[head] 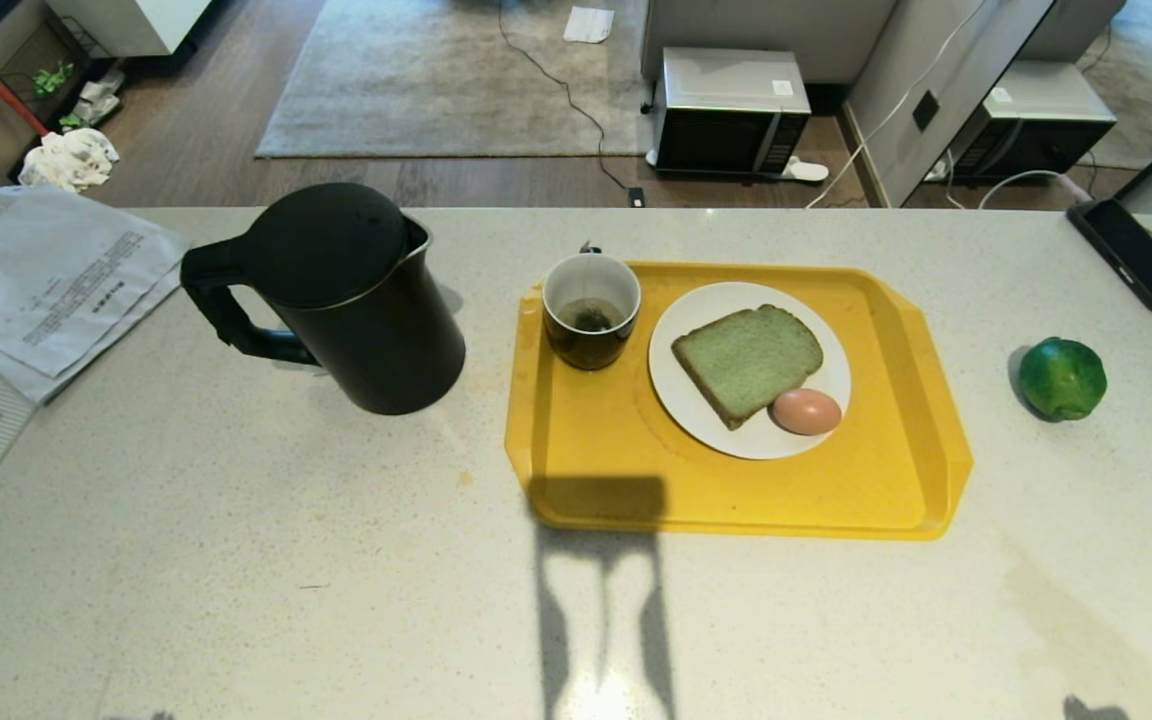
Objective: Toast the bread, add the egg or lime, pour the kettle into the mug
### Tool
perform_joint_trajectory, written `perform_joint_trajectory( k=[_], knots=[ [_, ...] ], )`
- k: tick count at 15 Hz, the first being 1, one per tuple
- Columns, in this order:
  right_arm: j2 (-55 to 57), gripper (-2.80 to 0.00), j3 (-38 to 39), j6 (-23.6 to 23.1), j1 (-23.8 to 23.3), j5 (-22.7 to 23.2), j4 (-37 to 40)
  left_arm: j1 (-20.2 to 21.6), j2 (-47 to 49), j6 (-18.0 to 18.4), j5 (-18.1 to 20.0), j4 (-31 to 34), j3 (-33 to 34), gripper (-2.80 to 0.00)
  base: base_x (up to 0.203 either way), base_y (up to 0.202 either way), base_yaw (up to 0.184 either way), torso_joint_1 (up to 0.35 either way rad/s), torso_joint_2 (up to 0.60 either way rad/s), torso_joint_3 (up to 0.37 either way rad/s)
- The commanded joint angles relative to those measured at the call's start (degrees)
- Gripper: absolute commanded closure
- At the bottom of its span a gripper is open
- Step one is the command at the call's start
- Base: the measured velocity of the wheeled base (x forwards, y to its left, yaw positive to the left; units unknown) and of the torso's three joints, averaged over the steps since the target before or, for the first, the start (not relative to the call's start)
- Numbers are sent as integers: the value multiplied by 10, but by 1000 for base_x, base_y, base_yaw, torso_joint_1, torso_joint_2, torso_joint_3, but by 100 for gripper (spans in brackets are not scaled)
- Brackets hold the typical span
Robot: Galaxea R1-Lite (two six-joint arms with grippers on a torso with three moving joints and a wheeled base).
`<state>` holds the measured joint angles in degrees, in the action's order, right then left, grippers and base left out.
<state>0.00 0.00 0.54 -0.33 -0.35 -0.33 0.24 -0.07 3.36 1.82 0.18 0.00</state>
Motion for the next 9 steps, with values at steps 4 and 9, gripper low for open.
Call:
perform_joint_trajectory(
  k=[4,9],
  knots=[
    [1,0,1,0,0,0,-1,0,0,-1,-1,-1,0,0,0,0,0,-69,136,149],
    [1,0,1,0,0,0,-1,0,0,-1,-3,-1,0,0,0,0,0,-69,140,254]
  ],
)
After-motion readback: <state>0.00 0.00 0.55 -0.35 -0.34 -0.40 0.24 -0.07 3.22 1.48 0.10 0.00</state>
